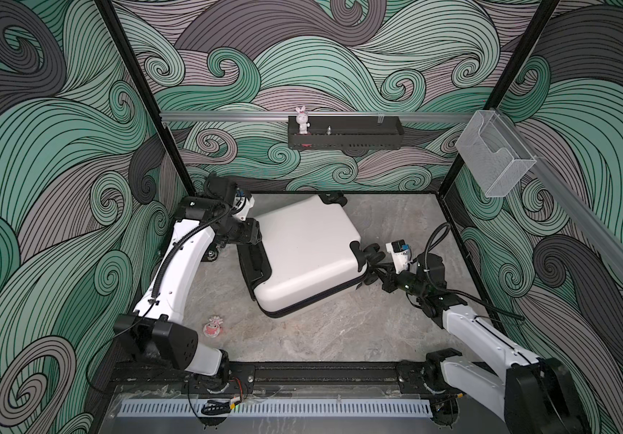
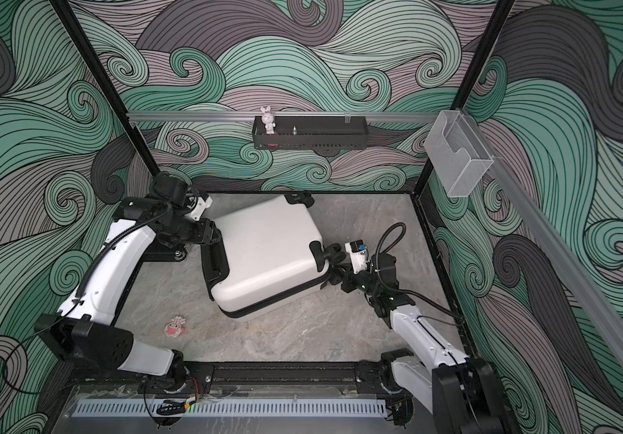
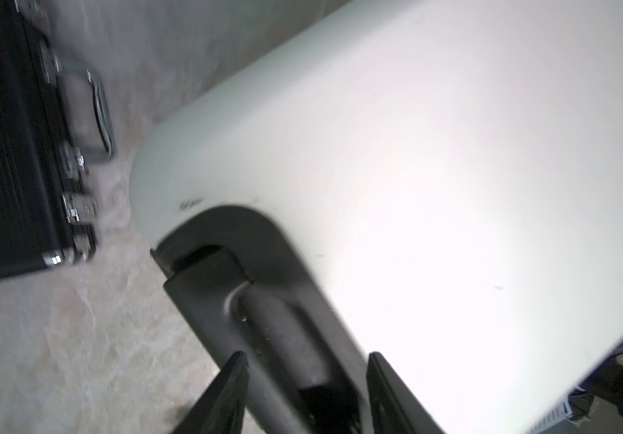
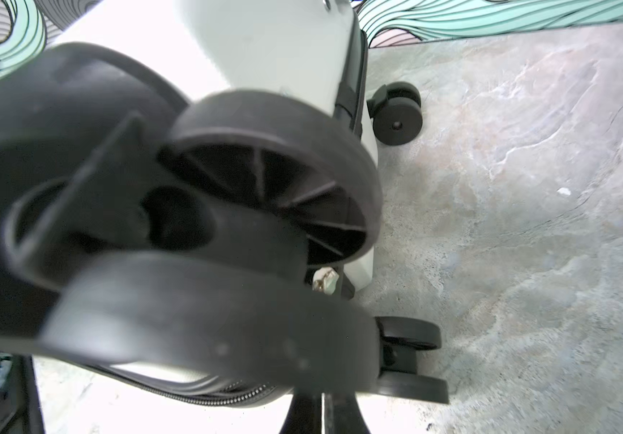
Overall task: Open the suitcase zippers
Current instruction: Unzip the zipper on the suitcase.
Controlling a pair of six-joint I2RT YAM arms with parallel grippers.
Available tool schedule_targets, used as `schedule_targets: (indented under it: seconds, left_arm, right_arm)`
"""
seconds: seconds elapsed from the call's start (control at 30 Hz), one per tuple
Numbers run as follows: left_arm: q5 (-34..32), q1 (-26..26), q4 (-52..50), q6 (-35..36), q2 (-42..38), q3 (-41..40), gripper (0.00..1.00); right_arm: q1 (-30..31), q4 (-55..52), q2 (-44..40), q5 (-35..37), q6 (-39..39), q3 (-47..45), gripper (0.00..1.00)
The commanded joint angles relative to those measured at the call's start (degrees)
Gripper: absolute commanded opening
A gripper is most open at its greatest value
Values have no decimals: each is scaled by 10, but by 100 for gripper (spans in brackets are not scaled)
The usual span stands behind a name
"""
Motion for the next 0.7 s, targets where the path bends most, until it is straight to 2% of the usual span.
schedule_targets:
  seconds: [0.0,0.2,0.37,0.5,0.67]
  left_arm:
    - [15,-44,45,45,-43,19,56]
    - [105,-185,102,130,-43,-8,59]
    - [112,-297,91,208,22,6,62]
    - [115,-350,100,246,77,19,63]
    - [112,-384,107,258,138,55,64]
  right_arm:
    - [43,30,-49,-14,-12,-15,0]
    - [96,24,-97,0,-7,-42,0]
    - [124,12,-122,18,-6,-57,0]
    - [134,5,-137,20,-5,-66,0]
    - [139,-3,-148,25,-9,-68,0]
